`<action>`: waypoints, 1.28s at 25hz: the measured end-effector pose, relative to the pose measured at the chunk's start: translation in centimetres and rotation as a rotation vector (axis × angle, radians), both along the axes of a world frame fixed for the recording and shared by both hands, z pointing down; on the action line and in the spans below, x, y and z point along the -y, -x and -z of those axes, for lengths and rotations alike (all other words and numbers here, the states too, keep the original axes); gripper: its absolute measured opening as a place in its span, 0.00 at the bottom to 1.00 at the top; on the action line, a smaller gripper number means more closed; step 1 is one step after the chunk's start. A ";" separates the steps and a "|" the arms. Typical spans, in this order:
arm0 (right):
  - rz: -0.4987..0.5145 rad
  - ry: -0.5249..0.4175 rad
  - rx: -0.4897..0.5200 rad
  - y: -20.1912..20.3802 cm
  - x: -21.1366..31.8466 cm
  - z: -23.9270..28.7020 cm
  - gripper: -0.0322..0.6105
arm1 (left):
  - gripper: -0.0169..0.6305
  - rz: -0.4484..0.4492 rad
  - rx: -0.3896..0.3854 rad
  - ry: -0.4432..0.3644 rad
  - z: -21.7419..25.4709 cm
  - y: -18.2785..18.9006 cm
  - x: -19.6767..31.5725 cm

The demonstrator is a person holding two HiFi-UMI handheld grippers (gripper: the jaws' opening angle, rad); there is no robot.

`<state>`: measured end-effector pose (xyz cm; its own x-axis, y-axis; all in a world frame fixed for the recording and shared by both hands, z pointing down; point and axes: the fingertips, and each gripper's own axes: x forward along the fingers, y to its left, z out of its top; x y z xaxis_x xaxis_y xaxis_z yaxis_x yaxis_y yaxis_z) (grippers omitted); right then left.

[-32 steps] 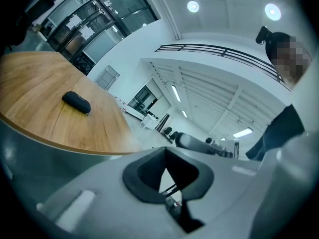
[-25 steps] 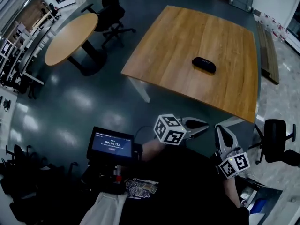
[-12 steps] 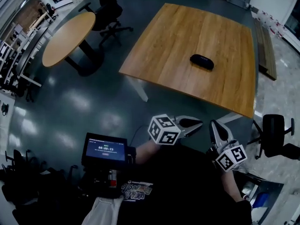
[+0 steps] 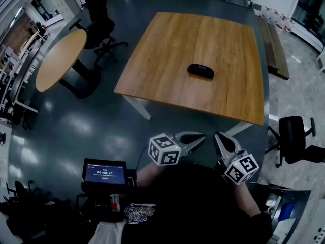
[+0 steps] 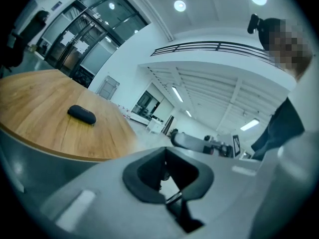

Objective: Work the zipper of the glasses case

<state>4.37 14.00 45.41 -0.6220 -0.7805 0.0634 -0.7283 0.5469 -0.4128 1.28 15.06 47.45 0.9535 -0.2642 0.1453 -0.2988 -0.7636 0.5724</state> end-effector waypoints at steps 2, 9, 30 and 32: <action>0.005 0.011 -0.005 0.0 0.0 -0.3 0.06 | 0.03 0.019 0.001 0.009 -0.3 0.0 0.2; -0.001 0.019 -0.018 0.5 0.3 -0.5 0.06 | 0.03 0.023 -0.009 -0.009 -0.2 0.4 1.2; -0.008 0.054 0.022 0.4 0.6 -1.8 0.06 | 0.03 0.075 0.017 0.004 -1.3 1.2 1.1; -0.007 0.055 0.025 0.2 0.6 -1.9 0.06 | 0.03 0.081 0.014 0.016 -1.5 1.1 1.2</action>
<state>4.15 13.41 47.31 -0.6186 -0.7805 0.0903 -0.7209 0.5181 -0.4603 0.20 13.83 48.99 0.9270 -0.3378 0.1632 -0.3672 -0.7275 0.5796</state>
